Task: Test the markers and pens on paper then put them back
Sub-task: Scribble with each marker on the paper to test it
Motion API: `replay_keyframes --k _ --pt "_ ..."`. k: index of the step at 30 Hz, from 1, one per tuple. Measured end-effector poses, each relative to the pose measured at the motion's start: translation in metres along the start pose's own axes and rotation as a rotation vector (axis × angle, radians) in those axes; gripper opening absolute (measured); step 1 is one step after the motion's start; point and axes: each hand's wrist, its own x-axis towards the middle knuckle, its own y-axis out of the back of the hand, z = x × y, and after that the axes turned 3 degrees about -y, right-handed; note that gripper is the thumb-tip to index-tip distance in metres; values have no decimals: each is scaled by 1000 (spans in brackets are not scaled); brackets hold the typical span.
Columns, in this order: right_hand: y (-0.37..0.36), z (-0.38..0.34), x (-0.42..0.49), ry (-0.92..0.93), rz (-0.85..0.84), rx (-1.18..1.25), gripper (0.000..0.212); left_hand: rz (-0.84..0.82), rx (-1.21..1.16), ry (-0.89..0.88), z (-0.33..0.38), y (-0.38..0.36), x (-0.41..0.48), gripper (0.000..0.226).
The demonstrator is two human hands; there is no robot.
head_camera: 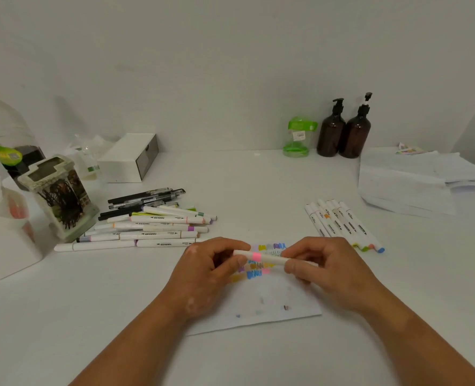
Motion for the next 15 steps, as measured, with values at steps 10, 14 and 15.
replay_keyframes --k 10,14,15 --pt "90 20 2 -272 458 -463 13 136 75 -26 -8 10 -1 26" --pt "133 59 16 -446 525 -527 22 110 115 -67 -2 5 -2 24" --pt "135 66 20 -484 509 -546 21 106 115 -68 -2 5 -2 24"
